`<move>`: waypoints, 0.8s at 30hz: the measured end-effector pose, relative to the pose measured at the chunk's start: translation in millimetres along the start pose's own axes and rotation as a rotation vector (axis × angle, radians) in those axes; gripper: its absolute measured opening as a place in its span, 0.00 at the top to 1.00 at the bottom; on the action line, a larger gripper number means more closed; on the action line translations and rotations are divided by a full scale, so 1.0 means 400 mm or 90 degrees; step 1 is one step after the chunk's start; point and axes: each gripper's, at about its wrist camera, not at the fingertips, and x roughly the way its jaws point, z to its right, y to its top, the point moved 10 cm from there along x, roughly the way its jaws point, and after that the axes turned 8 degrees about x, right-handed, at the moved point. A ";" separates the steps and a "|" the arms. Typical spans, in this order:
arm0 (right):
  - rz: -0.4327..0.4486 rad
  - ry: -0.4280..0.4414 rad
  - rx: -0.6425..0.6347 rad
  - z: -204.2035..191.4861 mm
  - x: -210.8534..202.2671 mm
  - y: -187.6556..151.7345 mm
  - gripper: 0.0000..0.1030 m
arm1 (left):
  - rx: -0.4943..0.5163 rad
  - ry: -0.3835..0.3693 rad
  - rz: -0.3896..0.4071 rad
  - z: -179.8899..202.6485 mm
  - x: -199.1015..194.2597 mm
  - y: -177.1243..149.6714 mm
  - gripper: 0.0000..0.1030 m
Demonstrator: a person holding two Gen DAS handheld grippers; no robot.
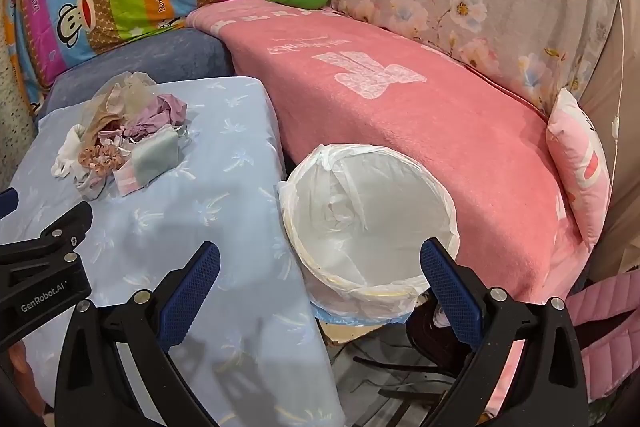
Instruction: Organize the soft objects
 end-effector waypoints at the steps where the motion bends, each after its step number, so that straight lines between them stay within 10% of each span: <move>1: 0.000 0.001 -0.001 -0.001 -0.001 0.000 0.06 | 0.000 -0.001 -0.001 0.000 0.000 0.000 0.07; 24: 0.009 -0.014 -0.003 0.008 -0.017 0.019 0.06 | 0.005 -0.006 0.018 0.001 -0.012 0.011 0.07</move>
